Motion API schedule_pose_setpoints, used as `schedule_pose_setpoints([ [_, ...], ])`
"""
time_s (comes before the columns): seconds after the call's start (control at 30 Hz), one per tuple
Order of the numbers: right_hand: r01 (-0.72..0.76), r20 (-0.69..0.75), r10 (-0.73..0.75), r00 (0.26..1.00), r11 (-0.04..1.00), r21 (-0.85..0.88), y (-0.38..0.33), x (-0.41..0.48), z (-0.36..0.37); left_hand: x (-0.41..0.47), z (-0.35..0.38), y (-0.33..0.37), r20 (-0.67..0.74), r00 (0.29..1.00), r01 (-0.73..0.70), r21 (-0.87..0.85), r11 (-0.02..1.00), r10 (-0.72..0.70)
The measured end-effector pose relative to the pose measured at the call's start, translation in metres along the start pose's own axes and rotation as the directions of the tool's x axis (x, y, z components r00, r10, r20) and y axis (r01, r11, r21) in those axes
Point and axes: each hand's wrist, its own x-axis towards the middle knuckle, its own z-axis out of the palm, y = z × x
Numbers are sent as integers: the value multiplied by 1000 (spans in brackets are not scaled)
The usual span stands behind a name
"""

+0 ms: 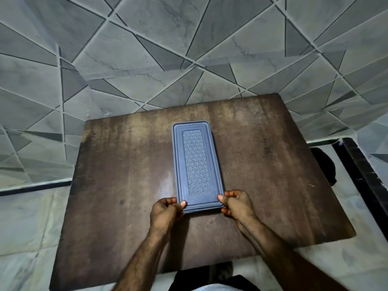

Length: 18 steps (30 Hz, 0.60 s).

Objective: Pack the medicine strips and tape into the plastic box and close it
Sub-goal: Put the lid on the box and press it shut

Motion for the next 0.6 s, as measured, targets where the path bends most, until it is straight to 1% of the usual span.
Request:
schedule_pose_setpoints([
  [0.07, 1, 2, -1, 1000, 1000, 11, 0, -2, 0, -2, 0, -2, -12, 1000, -9, -22, 1000, 9],
  [0.13, -7, 36, 5, 999, 999, 53, 0, -4, -2, -3, 0, -6, -18, 1000, -16, -57, 998, 15],
  [0.23, -76, 151, 53, 987, 986, 148, -1, -10, -6, -7, 0, -15, 1, 1000, 23, -109, 994, -23],
  [0.3, -109, 202, 75, 977, 981, 163, -2, -14, -5, -10, 2, -18, 9, 998, 63, -151, 987, -63],
  [0.4, -137, 196, 104, 975, 977, 163, -3, -16, -3, -12, 4, -17, -20, 996, 82, -206, 975, -88],
  [0.6, -125, 156, 102, 982, 982, 145, -8, -14, -2, -14, 9, -10, -119, 983, 118, -194, 974, -143],
])
